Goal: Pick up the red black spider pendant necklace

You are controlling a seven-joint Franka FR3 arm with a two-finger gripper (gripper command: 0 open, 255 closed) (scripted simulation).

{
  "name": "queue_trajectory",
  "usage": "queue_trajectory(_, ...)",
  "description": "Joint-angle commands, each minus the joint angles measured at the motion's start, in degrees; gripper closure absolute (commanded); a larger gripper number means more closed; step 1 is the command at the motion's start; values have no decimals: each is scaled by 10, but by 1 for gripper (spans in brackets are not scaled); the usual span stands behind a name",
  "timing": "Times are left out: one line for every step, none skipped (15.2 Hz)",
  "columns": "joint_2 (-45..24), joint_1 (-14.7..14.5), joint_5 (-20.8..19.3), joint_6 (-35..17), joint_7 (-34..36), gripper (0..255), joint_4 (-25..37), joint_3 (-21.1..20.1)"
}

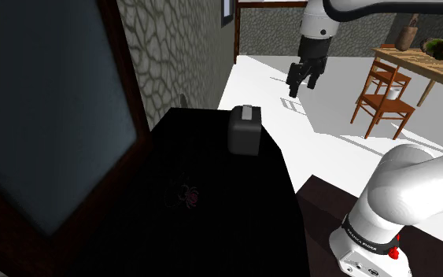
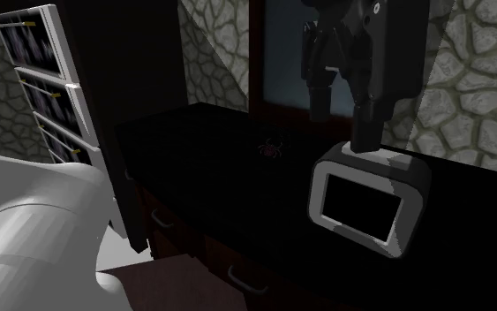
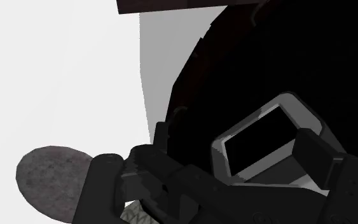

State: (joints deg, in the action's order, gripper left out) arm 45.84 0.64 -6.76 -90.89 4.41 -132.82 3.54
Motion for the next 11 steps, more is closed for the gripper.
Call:
queue_trajectory(0, 0, 0, 0, 0, 0, 0, 0)
queue_trajectory(-7, -5, 8, -6, 11, 0, -2, -9)
queue_trajectory(-15, -9, 16, -13, 21, 0, -4, -18)
queue_trajectory(-23, -14, 25, -20, 31, 0, -6, -28)
queue_trajectory(-32, -19, 32, -27, 41, 0, -6, -37)
queue_trajectory(-41, -23, 40, -33, 52, 0, -7, -46)
queue_trajectory(-51, -28, 48, -40, 62, 0, -6, -55)
queue_trajectory(-62, -33, 55, -48, 72, 0, -5, -64)
queue_trajectory(-73, -38, 62, -55, 81, 0, -4, -73)
queue_trajectory(-84, -42, 69, -62, 91, 0, -1, -81)
queue_trajectory(-96, -46, 76, -69, 101, 0, 1, -90)
